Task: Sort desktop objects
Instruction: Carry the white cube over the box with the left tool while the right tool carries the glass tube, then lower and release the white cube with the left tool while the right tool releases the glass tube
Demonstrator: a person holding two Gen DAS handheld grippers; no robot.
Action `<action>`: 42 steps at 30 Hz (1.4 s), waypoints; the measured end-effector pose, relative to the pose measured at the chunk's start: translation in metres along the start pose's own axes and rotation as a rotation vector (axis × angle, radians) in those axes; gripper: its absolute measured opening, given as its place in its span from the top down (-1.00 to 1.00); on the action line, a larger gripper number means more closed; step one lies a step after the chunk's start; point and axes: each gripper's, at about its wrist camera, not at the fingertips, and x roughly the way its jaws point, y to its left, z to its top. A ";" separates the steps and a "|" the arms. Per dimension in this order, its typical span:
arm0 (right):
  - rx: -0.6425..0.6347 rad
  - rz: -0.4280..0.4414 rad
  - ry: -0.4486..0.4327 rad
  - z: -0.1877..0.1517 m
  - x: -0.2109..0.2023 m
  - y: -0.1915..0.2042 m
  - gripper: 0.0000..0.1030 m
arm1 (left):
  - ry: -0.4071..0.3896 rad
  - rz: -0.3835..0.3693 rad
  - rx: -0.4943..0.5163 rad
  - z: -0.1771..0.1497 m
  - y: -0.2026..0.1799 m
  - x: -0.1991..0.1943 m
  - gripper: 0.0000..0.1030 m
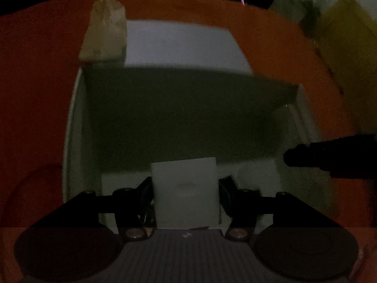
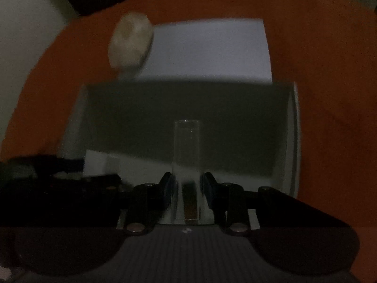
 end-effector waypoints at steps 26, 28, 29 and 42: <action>-0.095 -0.105 0.149 -0.030 0.063 0.013 0.39 | 0.105 0.098 0.077 -0.029 -0.016 0.048 -0.02; -0.098 -0.109 0.153 -0.032 0.065 0.012 0.38 | 0.113 0.098 0.075 -0.029 -0.016 0.049 -0.02; -0.099 -0.111 0.154 -0.034 0.065 0.011 0.38 | 0.114 0.100 0.076 -0.029 -0.016 0.048 -0.02; -0.145 -0.180 0.165 -0.048 0.073 0.005 0.38 | 0.138 0.123 0.080 -0.030 -0.018 0.046 -0.02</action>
